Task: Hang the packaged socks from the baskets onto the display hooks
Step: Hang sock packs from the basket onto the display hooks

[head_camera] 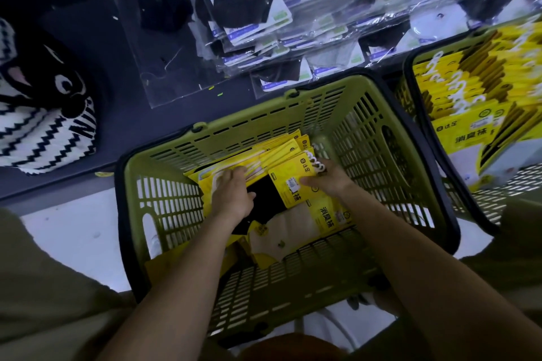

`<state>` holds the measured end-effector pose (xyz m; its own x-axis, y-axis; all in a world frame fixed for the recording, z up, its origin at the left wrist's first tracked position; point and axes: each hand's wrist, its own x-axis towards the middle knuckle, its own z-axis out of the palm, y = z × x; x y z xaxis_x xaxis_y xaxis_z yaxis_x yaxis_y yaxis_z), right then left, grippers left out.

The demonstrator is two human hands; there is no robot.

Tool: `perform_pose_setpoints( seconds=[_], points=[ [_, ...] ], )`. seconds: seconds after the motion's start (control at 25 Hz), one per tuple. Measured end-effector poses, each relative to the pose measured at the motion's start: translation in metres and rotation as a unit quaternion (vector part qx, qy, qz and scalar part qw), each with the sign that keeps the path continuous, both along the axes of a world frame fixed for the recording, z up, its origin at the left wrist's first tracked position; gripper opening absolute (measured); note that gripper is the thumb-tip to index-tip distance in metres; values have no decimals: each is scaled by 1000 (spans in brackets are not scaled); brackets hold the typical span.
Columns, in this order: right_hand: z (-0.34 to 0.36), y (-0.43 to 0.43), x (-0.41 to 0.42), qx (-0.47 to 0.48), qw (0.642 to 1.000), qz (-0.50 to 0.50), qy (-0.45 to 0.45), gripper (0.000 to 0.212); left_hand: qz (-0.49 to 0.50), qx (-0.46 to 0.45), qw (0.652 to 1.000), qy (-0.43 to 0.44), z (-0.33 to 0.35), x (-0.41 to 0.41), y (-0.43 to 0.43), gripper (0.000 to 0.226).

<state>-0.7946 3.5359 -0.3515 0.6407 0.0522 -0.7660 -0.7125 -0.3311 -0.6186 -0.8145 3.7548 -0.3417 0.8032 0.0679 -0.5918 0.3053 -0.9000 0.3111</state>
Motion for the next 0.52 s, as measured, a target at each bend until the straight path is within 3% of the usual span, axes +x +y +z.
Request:
perform_pose_setpoints(
  seconds=[0.24, 0.52],
  points=[
    [2, 4, 3, 1, 1000, -11, -2, 69, -29, 28, 999, 33, -5, 3, 2, 74],
    [13, 3, -7, 8, 999, 39, -14, 65, -57, 9, 998, 32, 3, -3, 7, 82]
  ],
)
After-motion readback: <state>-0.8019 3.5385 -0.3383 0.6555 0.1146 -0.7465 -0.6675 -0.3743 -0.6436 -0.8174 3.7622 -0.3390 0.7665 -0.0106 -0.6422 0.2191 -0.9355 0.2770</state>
